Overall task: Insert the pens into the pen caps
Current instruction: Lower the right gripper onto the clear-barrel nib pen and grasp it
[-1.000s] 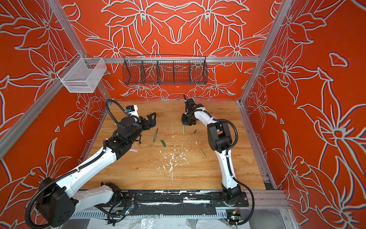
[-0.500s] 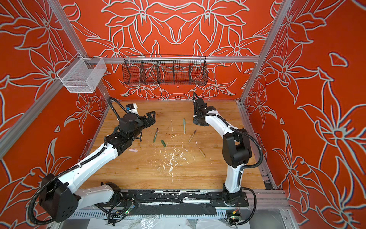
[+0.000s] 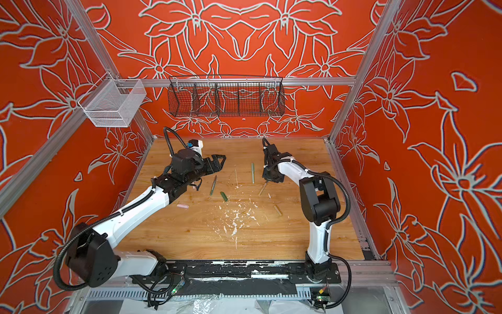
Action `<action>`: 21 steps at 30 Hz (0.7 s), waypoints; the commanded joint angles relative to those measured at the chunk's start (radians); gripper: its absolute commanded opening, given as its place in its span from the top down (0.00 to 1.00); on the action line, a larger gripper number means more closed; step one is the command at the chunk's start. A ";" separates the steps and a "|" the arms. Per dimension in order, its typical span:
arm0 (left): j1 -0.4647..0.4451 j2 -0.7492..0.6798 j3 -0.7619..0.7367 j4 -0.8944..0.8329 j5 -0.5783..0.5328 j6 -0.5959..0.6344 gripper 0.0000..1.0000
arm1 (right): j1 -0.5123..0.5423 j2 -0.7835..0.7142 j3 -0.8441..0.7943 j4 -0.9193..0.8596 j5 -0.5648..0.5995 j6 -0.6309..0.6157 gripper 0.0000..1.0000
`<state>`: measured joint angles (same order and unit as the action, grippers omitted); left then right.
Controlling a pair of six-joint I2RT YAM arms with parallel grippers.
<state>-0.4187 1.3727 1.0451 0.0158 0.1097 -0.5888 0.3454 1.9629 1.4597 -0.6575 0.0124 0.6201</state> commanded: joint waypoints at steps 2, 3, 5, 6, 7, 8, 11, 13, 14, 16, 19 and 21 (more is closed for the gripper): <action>0.003 0.045 0.036 0.002 0.173 -0.029 0.10 | 0.022 0.038 0.032 0.000 -0.035 0.051 0.72; 0.002 0.049 0.039 0.002 0.187 -0.031 0.12 | 0.028 0.050 0.038 -0.003 -0.036 0.055 0.72; -0.002 0.052 0.041 0.003 0.193 -0.029 0.12 | 0.037 0.059 0.039 0.004 -0.036 0.062 0.72; -0.003 0.052 0.039 0.001 0.188 -0.027 0.12 | 0.041 0.066 0.042 0.006 -0.036 0.067 0.72; -0.003 0.050 0.039 0.001 0.184 -0.026 0.12 | 0.044 0.073 0.044 0.006 -0.037 0.071 0.72; -0.003 0.050 0.038 0.001 0.178 -0.025 0.12 | 0.047 0.083 0.050 0.003 -0.037 0.073 0.72; -0.003 0.049 0.036 0.000 0.173 -0.026 0.12 | 0.053 0.100 0.054 0.005 -0.037 0.083 0.73; -0.003 0.049 0.036 0.001 0.175 -0.027 0.12 | 0.055 0.106 0.054 0.007 -0.036 0.087 0.74; -0.003 0.048 0.036 0.001 0.174 -0.027 0.12 | 0.056 0.108 0.054 0.006 -0.033 0.091 0.75; -0.003 0.048 0.036 0.001 0.174 -0.027 0.12 | 0.056 0.111 0.051 0.006 -0.027 0.092 0.77; -0.003 0.049 0.036 0.003 0.174 -0.029 0.13 | 0.056 0.115 0.048 0.003 -0.011 0.092 0.79; -0.003 0.048 0.036 0.002 0.174 -0.029 0.13 | 0.055 0.120 0.045 -0.001 -0.002 0.087 0.83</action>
<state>-0.4191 1.4277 1.0588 0.0082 0.2733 -0.6075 0.3985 2.0602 1.4895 -0.6437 -0.0216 0.6872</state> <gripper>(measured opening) 0.875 0.183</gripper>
